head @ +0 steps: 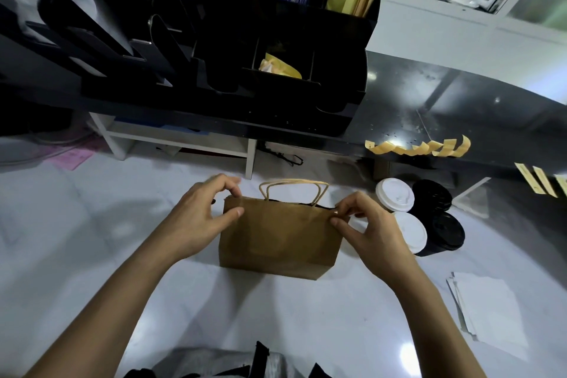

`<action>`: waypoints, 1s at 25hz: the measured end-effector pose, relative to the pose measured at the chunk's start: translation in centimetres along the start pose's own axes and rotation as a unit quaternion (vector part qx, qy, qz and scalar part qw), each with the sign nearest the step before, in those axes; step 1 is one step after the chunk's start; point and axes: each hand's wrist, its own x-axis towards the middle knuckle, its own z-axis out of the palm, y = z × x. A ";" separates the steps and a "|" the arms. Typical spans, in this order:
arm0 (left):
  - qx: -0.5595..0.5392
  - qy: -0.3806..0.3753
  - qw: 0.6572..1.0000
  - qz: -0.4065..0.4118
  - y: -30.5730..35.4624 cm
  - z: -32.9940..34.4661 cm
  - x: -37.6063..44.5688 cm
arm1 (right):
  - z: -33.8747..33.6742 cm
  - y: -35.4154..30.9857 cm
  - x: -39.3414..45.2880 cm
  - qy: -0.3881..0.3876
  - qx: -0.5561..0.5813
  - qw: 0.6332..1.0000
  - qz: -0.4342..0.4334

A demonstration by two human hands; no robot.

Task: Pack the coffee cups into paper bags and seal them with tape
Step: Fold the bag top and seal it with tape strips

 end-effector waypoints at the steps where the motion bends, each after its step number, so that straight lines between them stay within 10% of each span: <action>1: -0.006 -0.008 1.000 0.002 -0.1 0.1 0.0 | 0.0 -0.1 0.1 0.004 0.010 1.000 0.004; 15: 0.029 0.027 0.999 0.017 -0.1 1.0 0.3 | -0.8 -0.5 1.4 -0.012 0.077 0.996 0.031; 17: 0.034 0.027 0.999 0.008 0.0 1.0 0.2 | -1.1 -0.5 3.0 0.069 0.254 0.952 0.159; 21: 0.034 0.023 0.999 0.001 0.1 1.0 0.0 | -2.0 0.7 7.0 0.129 0.514 0.745 0.405; 25: 0.031 0.020 0.999 -0.003 0.4 0.8 -0.2 | -2.2 1.6 9.6 0.128 0.555 0.699 0.432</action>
